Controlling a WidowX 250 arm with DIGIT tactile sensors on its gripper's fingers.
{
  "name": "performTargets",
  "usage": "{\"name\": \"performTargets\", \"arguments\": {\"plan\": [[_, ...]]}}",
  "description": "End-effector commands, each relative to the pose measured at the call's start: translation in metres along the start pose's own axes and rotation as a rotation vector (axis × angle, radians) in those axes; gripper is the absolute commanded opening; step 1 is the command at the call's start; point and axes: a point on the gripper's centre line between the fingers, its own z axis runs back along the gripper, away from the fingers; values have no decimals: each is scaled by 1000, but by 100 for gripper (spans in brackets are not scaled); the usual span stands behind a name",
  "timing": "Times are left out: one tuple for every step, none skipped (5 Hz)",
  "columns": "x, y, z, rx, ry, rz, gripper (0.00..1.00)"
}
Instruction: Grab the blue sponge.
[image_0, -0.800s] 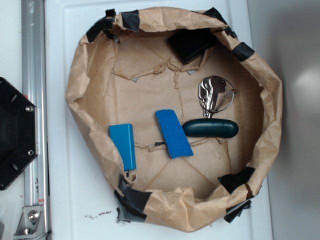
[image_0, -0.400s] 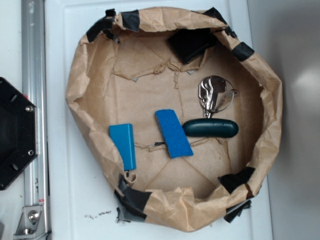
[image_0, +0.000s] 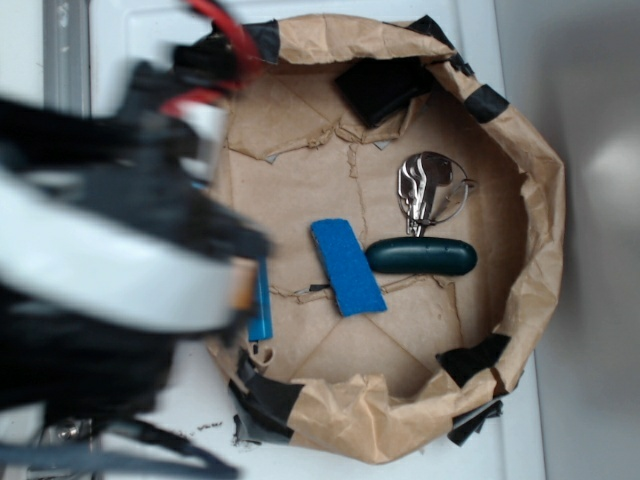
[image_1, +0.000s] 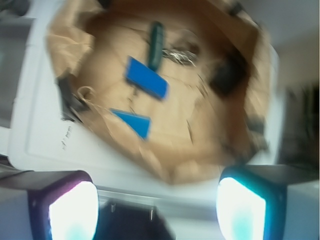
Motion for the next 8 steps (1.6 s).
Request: {"name": "performTargets", "arguments": {"plan": [[26, 11, -58, -62, -68, -405, 100], [34, 26, -78, -106, -79, -413, 100], [44, 29, -106, -85, -60, -463, 100], [61, 11, -122, -49, -40, -583, 100], [70, -23, -142, -58, 3, -749, 100], [70, -30, -141, -100, -37, -795, 100], [65, -23, -144, -220, -98, -847, 100], [62, -23, -149, -131, -121, -847, 100]]}}
